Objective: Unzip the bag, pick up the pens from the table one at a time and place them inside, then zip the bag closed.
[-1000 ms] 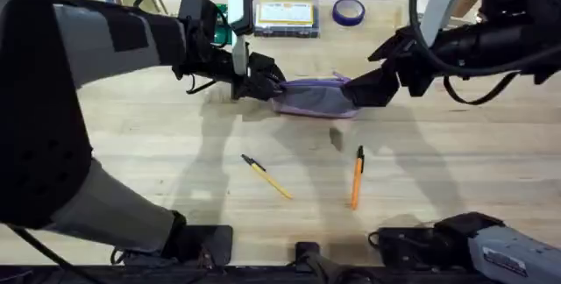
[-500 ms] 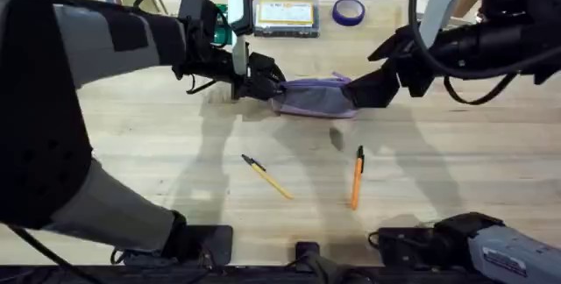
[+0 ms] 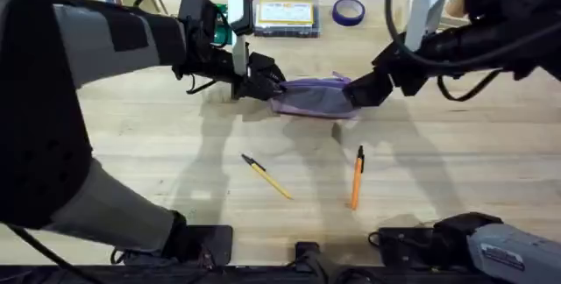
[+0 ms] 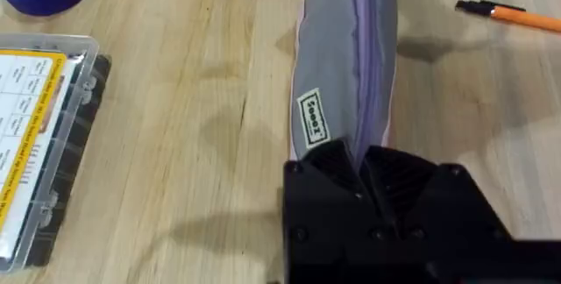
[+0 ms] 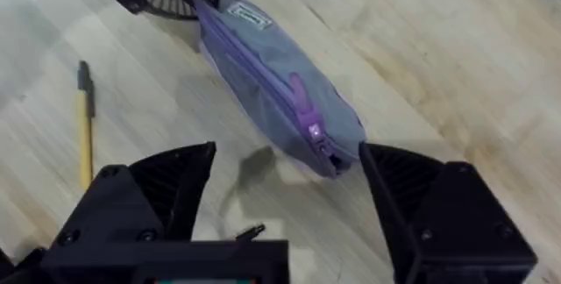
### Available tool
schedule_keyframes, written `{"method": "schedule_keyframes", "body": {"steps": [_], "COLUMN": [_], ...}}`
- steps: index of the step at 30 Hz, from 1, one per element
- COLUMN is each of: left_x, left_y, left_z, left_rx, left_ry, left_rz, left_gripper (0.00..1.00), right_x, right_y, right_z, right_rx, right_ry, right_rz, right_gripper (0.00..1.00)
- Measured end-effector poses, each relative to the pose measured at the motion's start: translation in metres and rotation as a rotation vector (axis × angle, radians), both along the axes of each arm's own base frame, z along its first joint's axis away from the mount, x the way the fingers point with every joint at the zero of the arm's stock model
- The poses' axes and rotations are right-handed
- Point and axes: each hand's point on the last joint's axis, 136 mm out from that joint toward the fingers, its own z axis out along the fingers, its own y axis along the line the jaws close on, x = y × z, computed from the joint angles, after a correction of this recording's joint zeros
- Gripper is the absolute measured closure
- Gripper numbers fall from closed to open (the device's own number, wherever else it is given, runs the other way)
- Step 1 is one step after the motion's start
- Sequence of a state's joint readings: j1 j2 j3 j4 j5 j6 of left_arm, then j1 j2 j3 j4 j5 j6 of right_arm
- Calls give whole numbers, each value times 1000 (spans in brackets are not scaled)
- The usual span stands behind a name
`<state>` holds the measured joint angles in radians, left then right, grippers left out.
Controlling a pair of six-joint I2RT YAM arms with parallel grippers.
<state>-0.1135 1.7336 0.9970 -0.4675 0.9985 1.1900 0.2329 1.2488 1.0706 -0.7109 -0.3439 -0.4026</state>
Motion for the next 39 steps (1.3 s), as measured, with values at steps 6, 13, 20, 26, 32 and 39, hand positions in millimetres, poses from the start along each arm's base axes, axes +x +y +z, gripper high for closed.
{"method": "schedule_keyframes", "body": {"steps": [6, 13, 20, 26, 32, 39], "left_x": [0, 0, 0, 0, 0, 0], "left_y": [0, 0, 0, 0, 0, 0], "left_z": [0, 0, 0, 0, 0, 0], "left_rx": [0, 0, 0, 0, 0, 0], "left_ry": [0, 0, -1, 0, 0, 0], "left_rz": [0, 0, 0, 0, 0, 0], "left_gripper": [957, 957, 957, 957, 957, 957], "right_x": [8, 19, 22, 24, 26, 27], "right_y": [1, 3, 4, 4, 5, 5], "right_z": [-26, -45, -54, -53, -55, -61], "right_rx": [-24, -32, -38, -36, -36, -41], "right_ry": [72, 103, 127, 119, 117, 131], "right_rz": [-2, -2, -1, -1, -1, -1], "right_gripper": [4, 4, 208, 332, 508, 722]}}
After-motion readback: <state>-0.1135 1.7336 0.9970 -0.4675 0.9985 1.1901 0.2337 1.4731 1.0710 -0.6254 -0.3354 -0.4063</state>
